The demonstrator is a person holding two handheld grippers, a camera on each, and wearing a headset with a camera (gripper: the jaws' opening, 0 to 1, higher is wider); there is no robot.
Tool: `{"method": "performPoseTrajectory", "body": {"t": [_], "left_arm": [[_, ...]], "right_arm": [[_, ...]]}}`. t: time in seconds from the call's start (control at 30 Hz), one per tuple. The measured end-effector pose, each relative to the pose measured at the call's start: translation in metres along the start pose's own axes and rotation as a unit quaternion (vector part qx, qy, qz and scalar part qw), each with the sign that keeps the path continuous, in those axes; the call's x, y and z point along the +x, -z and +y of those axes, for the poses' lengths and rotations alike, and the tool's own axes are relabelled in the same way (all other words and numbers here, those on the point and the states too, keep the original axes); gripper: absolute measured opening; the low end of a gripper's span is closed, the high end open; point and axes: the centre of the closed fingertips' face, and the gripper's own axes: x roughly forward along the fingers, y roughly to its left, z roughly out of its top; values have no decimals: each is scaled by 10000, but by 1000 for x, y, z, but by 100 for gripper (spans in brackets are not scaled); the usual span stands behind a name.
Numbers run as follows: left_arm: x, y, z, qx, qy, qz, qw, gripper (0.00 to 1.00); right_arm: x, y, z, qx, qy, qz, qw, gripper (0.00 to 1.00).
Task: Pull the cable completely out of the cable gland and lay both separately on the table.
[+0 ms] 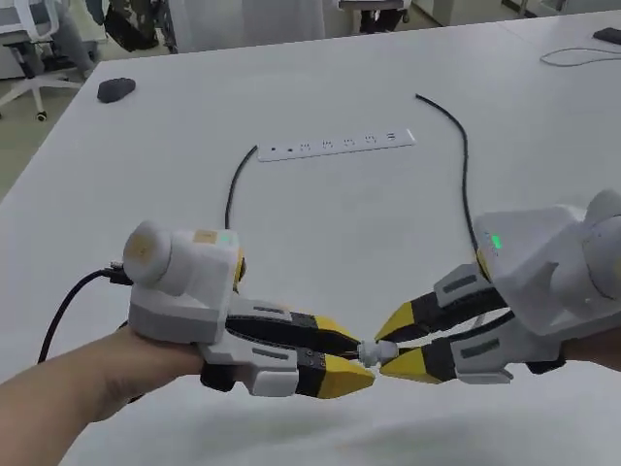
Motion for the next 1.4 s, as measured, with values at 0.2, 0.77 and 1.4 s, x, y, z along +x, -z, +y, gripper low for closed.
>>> {"method": "performPoseTrajectory", "body": {"t": [0.2, 0.77, 1.4], "left_arm": [[0, -5, -5, -158, 55, -51, 9998, 18], [8, -4, -15, -153, -127, 109, 9997, 15], [2, -18, -21, 366, -256, -188, 9988, 15]], "right_arm": [[-3, -3, 1, -68, 26, -7, 10000, 7], [-10, 0, 7, 517, -177, -40, 9985, 9], [-23, -12, 5, 2022, -706, -807, 9734, 9]]}}
